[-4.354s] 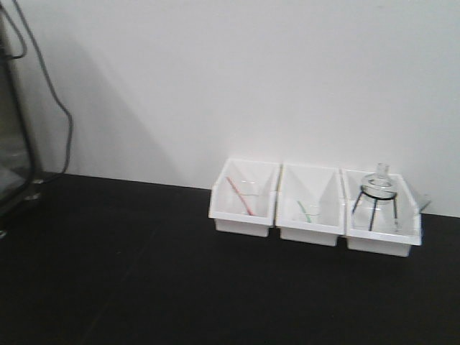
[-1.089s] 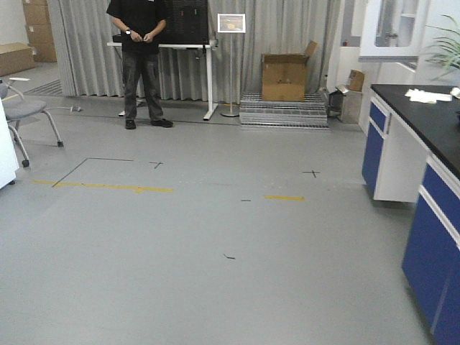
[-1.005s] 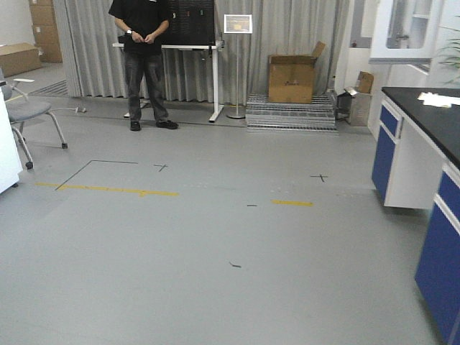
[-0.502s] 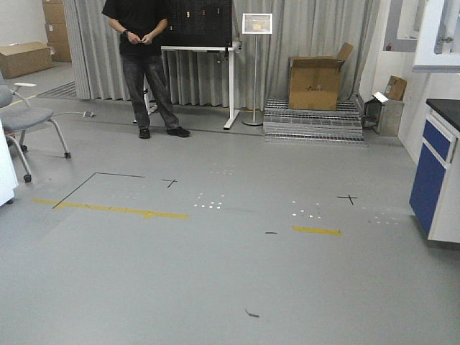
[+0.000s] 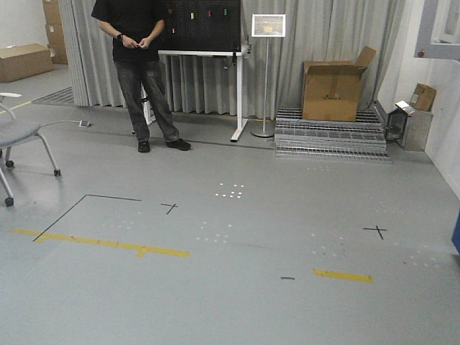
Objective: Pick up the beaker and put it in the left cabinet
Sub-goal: 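Hold the beaker in the right gripper while driving to the cabinet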
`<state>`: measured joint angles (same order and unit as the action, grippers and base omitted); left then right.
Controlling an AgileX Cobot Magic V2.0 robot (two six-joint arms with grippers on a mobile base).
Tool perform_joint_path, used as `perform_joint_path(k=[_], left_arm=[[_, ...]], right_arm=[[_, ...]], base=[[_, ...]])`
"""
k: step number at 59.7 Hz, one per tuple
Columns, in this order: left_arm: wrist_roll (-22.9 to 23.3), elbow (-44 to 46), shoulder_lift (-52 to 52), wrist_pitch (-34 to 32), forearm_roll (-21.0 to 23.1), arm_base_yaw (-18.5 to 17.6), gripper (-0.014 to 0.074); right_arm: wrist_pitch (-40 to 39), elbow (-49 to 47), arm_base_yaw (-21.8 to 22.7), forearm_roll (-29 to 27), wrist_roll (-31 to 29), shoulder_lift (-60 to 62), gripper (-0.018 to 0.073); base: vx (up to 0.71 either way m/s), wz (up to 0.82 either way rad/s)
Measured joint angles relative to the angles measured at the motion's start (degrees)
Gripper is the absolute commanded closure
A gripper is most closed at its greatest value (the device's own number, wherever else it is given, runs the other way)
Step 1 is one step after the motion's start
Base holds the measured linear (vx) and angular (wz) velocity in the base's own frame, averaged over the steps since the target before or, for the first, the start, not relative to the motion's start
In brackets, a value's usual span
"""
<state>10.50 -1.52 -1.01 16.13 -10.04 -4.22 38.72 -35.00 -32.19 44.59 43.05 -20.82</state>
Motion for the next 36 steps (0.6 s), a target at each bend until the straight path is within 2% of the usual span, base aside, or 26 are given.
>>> perform_joint_path(k=[36], left_arm=[[0.0, 0.0, 0.0, -0.02, 0.0, 0.0, 0.0593]], right_arm=[[0.0, 0.0, 0.0, -0.05, 0.0, 0.0, 0.056]], base=[[0.73, -0.05]])
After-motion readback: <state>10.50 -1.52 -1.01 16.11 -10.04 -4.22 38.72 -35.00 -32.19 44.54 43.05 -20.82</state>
